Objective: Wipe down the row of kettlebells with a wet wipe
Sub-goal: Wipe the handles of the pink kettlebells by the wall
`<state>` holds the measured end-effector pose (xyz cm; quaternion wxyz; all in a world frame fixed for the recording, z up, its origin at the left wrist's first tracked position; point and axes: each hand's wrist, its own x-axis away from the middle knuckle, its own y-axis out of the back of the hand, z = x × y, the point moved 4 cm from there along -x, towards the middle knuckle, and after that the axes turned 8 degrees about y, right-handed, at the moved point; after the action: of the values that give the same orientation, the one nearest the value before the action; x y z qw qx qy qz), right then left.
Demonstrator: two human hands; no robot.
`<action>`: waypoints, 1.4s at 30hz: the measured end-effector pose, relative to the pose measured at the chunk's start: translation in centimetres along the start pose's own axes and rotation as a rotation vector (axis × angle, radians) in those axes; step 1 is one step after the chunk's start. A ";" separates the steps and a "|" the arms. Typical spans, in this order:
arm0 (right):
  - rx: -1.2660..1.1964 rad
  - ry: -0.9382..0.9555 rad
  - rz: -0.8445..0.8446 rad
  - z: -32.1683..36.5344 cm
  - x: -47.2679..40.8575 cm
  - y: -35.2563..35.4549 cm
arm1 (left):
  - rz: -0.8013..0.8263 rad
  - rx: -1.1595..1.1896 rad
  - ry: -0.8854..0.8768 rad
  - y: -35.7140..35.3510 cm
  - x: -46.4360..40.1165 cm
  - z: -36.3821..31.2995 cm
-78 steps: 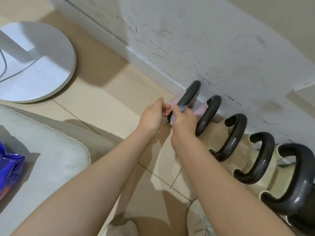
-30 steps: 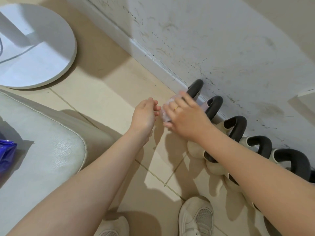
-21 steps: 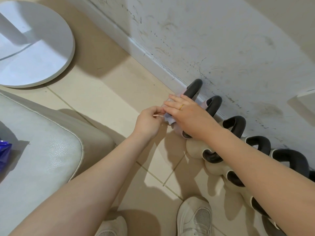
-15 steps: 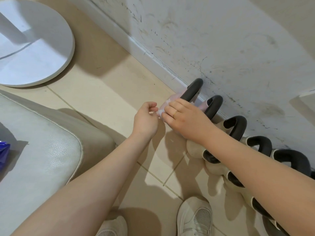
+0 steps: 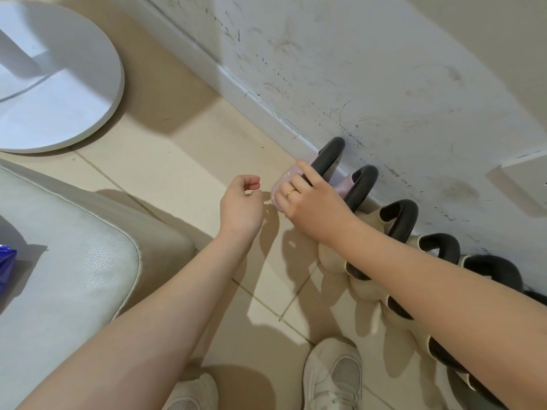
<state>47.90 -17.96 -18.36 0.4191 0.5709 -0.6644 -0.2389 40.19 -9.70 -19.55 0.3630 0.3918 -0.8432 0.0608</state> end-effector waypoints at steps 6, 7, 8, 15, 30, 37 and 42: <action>-0.221 0.048 -0.111 -2.4 0.5 0.1 | -0.052 0.040 -0.011 -0.5 0.1 0.1; -0.298 0.043 -0.083 -3.8 1.1 -0.1 | -0.058 0.031 -0.016 -0.6 0.1 0.2; -0.367 0.013 -0.032 -5.0 1.6 -0.8 | -0.056 0.012 -0.024 -0.7 0.1 0.1; -0.411 -0.006 0.145 -4.1 0.3 -1.2 | 0.131 -0.129 -0.151 -2.4 0.5 -0.9; -0.735 -0.458 -0.125 -6.5 1.4 -3.9 | 0.218 -0.497 -0.213 -4.3 -0.4 -4.0; -0.530 -0.099 -0.160 -5.1 1.2 -2.5 | 0.280 -0.719 -0.356 -3.8 0.8 -3.5; -0.735 -0.263 -0.095 -8.0 2.3 -2.9 | 0.275 -0.692 -0.323 -1.7 1.3 -1.9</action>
<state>56.17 -19.56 -15.73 0.4952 0.3775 -0.5553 -0.5513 41.92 -10.97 -17.67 0.3248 0.1346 -0.9047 -0.2407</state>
